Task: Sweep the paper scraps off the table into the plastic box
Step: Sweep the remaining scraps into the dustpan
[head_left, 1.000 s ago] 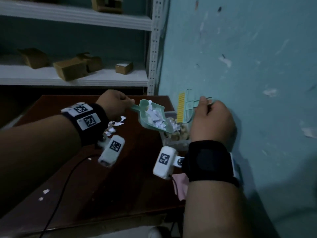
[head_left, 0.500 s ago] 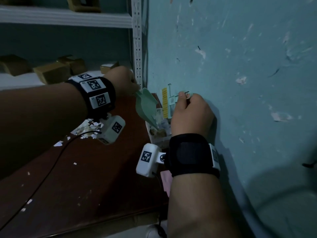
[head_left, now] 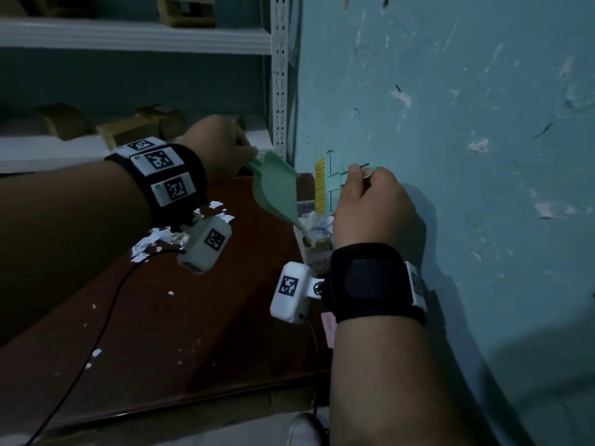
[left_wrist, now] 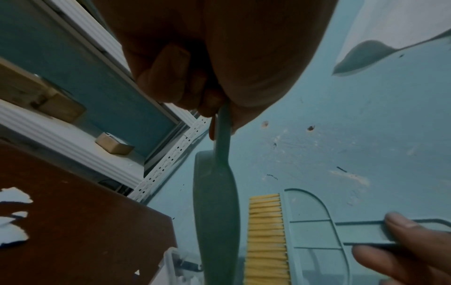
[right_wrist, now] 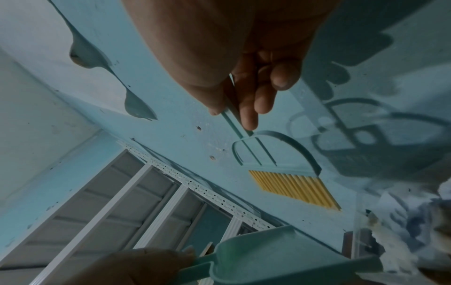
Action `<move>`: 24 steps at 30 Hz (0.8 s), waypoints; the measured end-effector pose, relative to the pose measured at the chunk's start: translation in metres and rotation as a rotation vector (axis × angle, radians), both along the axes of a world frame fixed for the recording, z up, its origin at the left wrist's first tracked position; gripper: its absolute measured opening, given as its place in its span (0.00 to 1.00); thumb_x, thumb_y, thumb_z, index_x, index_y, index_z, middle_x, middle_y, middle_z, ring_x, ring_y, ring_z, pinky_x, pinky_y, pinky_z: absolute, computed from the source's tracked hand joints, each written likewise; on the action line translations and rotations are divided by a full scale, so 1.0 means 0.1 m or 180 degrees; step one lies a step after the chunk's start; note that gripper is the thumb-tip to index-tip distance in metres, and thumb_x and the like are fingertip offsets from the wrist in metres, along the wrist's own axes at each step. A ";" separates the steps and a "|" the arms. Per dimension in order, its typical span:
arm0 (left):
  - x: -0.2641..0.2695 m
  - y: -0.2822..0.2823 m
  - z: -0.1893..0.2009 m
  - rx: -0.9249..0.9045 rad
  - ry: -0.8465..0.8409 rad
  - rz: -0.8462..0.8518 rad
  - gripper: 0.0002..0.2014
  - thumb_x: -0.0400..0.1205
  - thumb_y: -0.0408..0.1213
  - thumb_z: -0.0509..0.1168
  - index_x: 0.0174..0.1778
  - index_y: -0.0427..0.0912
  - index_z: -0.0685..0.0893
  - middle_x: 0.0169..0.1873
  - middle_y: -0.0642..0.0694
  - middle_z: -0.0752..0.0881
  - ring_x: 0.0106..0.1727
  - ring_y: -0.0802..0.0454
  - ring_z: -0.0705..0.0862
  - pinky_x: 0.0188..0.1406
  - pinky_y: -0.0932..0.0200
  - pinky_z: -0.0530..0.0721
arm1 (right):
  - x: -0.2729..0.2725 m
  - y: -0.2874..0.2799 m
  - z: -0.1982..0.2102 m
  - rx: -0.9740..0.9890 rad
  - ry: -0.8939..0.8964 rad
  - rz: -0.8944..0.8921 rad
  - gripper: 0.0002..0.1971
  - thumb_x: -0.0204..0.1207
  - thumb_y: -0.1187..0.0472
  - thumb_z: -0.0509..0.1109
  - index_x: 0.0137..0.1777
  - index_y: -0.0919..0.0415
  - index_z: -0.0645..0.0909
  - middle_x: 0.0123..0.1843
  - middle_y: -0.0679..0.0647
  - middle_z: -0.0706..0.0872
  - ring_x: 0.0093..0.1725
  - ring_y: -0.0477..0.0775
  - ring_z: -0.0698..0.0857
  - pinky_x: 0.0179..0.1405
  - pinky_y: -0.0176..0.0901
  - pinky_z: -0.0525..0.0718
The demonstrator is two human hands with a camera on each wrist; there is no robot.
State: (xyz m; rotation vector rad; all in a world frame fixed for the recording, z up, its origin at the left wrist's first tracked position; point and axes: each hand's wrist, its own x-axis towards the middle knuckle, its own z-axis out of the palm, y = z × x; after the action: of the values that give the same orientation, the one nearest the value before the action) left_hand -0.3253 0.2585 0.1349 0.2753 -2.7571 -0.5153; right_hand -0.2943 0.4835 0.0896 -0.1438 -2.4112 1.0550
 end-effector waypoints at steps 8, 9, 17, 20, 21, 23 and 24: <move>0.90 -0.65 -0.10 0.0548 0.0238 0.0663 0.14 0.87 0.47 0.69 0.50 0.39 0.93 0.38 0.43 0.87 0.31 0.51 0.78 0.30 0.58 0.74 | 0.20 -0.38 -0.02 -0.0284 0.0425 0.0446 0.18 0.90 0.47 0.62 0.42 0.56 0.78 0.37 0.48 0.81 0.36 0.51 0.77 0.34 0.40 0.66; 1.10 -0.78 -0.13 0.0711 0.0267 0.0797 0.13 0.87 0.47 0.69 0.49 0.41 0.92 0.37 0.42 0.87 0.31 0.50 0.80 0.30 0.57 0.76 | 0.24 -0.47 -0.04 -0.0284 0.0401 0.0577 0.18 0.89 0.47 0.62 0.42 0.57 0.79 0.36 0.48 0.82 0.34 0.49 0.76 0.30 0.39 0.64; 2.42 -1.64 -0.93 0.1763 0.0556 0.1725 0.14 0.83 0.51 0.72 0.37 0.48 0.92 0.20 0.44 0.82 0.22 0.47 0.79 0.30 0.51 0.83 | 0.48 -1.07 -0.23 -0.0228 0.0038 0.1528 0.20 0.85 0.46 0.63 0.40 0.59 0.85 0.36 0.53 0.90 0.38 0.53 0.87 0.36 0.43 0.81; 2.78 -1.80 -1.14 0.1999 0.0669 0.1961 0.12 0.83 0.51 0.72 0.37 0.52 0.92 0.22 0.40 0.81 0.24 0.44 0.79 0.31 0.47 0.82 | 0.59 -1.32 -0.33 -0.0014 -0.0007 0.1840 0.21 0.84 0.43 0.62 0.38 0.56 0.84 0.35 0.52 0.90 0.37 0.54 0.87 0.42 0.53 0.87; 2.88 -1.86 -1.20 0.2117 0.0736 0.2048 0.13 0.83 0.51 0.73 0.36 0.48 0.92 0.22 0.40 0.80 0.24 0.45 0.78 0.30 0.47 0.81 | 0.63 -1.39 -0.35 0.0076 -0.0041 0.1982 0.21 0.84 0.43 0.62 0.38 0.56 0.84 0.34 0.51 0.90 0.36 0.53 0.87 0.41 0.53 0.87; 3.02 -1.96 -1.29 0.2386 0.0844 0.2181 0.14 0.81 0.50 0.74 0.35 0.44 0.93 0.19 0.44 0.78 0.24 0.45 0.76 0.31 0.48 0.79 | 0.74 -1.51 -0.37 0.0234 -0.0203 0.2341 0.20 0.86 0.46 0.63 0.39 0.56 0.86 0.35 0.50 0.90 0.34 0.46 0.87 0.35 0.46 0.86; 3.08 -2.01 -1.33 0.2505 0.0897 0.2237 0.14 0.81 0.49 0.75 0.35 0.44 0.93 0.18 0.46 0.77 0.24 0.46 0.74 0.31 0.48 0.78 | 0.82 -1.57 -0.37 0.0265 -0.0332 0.2560 0.19 0.87 0.47 0.64 0.40 0.55 0.86 0.35 0.49 0.91 0.31 0.41 0.86 0.30 0.39 0.82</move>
State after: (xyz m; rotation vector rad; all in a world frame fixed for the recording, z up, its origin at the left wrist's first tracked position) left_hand -0.0172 0.0572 0.0020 1.1759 -1.8766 -1.2655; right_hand -0.2120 0.3261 0.0530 0.8860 -2.6491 1.2755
